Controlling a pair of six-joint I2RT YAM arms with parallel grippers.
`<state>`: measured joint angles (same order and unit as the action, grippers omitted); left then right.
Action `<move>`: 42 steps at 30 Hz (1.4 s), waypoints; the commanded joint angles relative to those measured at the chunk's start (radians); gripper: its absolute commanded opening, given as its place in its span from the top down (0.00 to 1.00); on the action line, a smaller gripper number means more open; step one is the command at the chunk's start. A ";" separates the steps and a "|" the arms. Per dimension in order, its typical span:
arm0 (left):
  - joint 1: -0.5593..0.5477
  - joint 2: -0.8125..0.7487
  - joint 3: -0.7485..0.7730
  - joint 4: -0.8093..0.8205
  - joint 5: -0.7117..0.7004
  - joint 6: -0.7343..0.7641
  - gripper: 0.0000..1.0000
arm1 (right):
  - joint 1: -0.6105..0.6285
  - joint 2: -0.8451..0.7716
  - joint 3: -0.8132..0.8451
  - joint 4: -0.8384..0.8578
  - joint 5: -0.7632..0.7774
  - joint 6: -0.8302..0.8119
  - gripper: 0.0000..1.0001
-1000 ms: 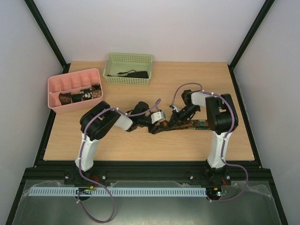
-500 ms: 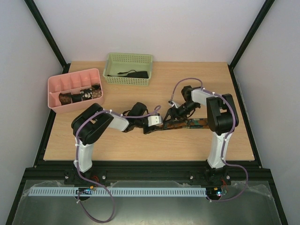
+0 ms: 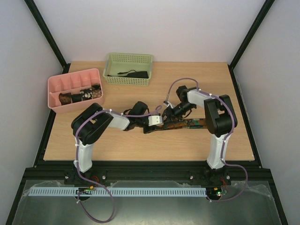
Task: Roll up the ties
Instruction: Roll the tie at the center of the board.
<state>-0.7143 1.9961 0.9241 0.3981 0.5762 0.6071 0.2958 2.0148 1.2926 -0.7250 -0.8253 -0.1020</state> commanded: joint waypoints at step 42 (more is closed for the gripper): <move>0.010 0.015 -0.062 -0.087 -0.077 0.010 0.69 | -0.068 0.018 0.075 -0.148 -0.056 -0.075 0.41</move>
<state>-0.7021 2.0029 0.8928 0.5056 0.5640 0.5030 0.2333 2.0388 1.3518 -0.7147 -0.7086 -0.1650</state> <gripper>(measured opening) 0.353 0.541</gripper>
